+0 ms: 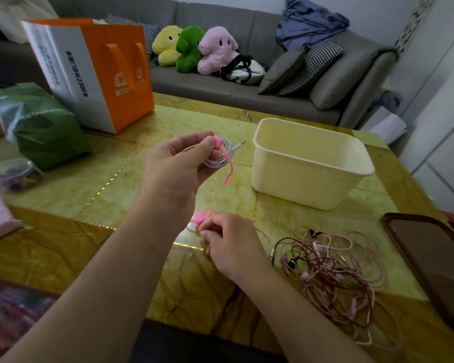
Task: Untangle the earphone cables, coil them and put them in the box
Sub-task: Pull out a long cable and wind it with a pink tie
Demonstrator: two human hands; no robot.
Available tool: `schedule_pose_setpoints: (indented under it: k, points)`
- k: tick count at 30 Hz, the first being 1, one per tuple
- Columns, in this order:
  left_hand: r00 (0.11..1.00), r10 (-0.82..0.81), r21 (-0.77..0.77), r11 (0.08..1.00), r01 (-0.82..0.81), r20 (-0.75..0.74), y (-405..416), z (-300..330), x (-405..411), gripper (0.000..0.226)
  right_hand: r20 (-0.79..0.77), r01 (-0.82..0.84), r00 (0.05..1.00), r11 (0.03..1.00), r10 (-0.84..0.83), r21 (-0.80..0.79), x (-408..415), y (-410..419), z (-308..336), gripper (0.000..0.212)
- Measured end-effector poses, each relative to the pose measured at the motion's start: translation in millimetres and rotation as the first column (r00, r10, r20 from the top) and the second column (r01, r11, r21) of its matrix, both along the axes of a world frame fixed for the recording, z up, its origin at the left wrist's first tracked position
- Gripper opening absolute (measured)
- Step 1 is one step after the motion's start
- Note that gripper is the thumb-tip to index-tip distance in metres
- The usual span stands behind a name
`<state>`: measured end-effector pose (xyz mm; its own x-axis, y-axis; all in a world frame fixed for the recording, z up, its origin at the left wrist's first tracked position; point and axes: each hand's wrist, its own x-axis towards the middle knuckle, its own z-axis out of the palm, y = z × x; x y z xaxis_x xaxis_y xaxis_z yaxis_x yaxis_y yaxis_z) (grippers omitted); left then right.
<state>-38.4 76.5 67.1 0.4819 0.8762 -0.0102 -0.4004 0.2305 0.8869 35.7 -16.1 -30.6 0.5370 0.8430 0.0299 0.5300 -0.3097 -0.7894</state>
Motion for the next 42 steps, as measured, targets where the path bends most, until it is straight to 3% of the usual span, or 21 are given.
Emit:
schedule_pose_setpoints:
  k: [4, 8, 11, 19, 24, 26, 28, 30, 31, 34, 36, 42]
  points:
    - [1.000, -0.024, 0.008, 1.000, 0.024, 0.013, -0.2, -1.0, -0.3, 0.016, 0.030, 0.019, 0.999, 1.000, -0.019, 0.019, -4.9, 3.4, 2.3, 0.009]
    - [0.997, -0.059, 0.015, 0.998, 0.058, 0.053, 0.4, -0.9, -1.7, 0.014, -0.090, 0.152, 0.985, 0.984, -0.144, 0.088, -1.2, 11.9, 7.8, 0.013]
    - [0.990, -0.107, 0.030, 0.994, 0.104, 0.092, -1.4, -0.4, -2.2, 0.015, -0.251, 0.177, 0.953, 0.984, -0.169, 0.009, -0.8, 21.6, 9.1, 0.023]
    - [0.972, -0.191, 0.063, 0.981, 0.183, 0.141, -5.3, 1.6, -1.2, 0.020, -0.264, 0.199, 0.939, 0.974, -0.222, -0.113, 6.8, 30.3, 2.4, 0.029]
    - [0.965, -0.205, 0.037, 0.979, 0.202, 0.166, -8.0, 2.7, 0.2, 0.023, -0.390, 0.151, 0.909, 0.988, -0.149, -0.028, 11.9, 6.5, 18.0, 0.012]
    - [0.961, -0.213, 0.026, 0.977, 0.212, 0.179, -9.5, 3.0, 1.7, 0.023, -0.556, 0.128, 0.830, 0.987, -0.054, 0.095, 17.9, -8.3, 29.4, 0.032]
    - [0.961, -0.208, 0.013, 0.978, 0.209, 0.179, -11.2, 3.0, 3.4, 0.022, -0.757, 0.108, 0.631, 0.948, 0.168, 0.300, 23.7, -24.7, 41.9, 0.047]
    - [0.962, -0.208, 0.013, 0.978, 0.209, 0.175, -14.7, 2.9, 5.4, 0.022, -0.811, 0.102, 0.444, 0.878, 0.381, 0.468, 27.9, -42.6, 54.2, 0.057]
    - [0.963, -0.209, 0.021, 0.978, 0.208, 0.170, -16.3, 2.8, 6.5, 0.021, -0.798, 0.102, 0.420, 0.852, 0.432, 0.514, 29.8, -49.8, 59.9, 0.054]
    - [0.970, -0.202, 0.042, 0.979, 0.198, 0.138, -18.2, 0.4, 7.1, 0.021, -0.747, 0.127, 0.552, 0.847, 0.371, 0.515, 28.8, -62.7, 68.9, 0.019]
    - [0.972, -0.199, 0.048, 0.980, 0.194, 0.124, -18.6, -0.5, 6.9, 0.022, -0.727, 0.165, 0.625, 0.862, 0.285, 0.479, 27.9, -67.4, 70.2, 0.012]
    - [0.983, -0.162, 0.052, 0.986, 0.158, 0.083, -17.6, -1.7, 7.0, 0.024, -0.756, 0.289, 0.648, 0.888, 0.094, 0.358, 27.7, -63.0, 64.5, 0.006]
